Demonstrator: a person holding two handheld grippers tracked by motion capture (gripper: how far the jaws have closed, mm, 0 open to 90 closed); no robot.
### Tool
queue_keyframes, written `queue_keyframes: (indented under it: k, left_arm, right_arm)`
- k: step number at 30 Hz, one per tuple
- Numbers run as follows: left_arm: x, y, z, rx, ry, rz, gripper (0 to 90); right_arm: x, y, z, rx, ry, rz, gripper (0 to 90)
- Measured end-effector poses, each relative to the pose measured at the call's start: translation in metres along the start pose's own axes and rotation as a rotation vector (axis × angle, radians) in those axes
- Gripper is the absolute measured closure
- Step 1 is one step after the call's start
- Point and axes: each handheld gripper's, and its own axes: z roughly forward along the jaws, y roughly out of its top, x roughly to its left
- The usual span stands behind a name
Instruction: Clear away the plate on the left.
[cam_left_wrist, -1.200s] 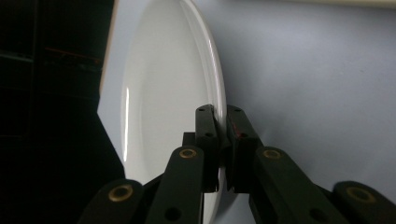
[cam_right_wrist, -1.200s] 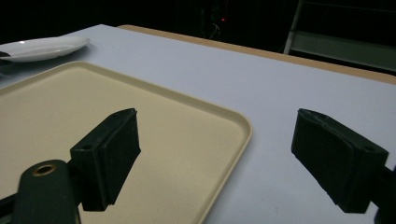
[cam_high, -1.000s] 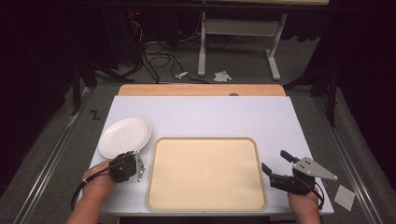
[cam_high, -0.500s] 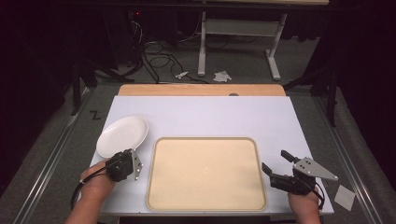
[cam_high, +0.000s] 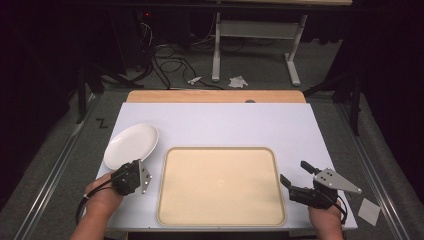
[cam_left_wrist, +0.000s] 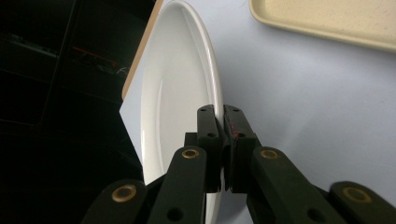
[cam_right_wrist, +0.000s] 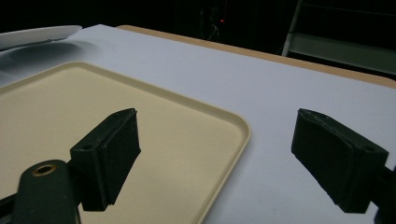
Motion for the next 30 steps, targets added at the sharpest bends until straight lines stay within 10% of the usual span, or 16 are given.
queue_keyframes:
  k: [30]
  left_arm:
    - [-0.043,0.049,-0.035,-0.173,-0.112,0.032,87.2]
  right_arm:
    - [0.000,0.000,0.000,-0.002,0.006,0.001,16.3]
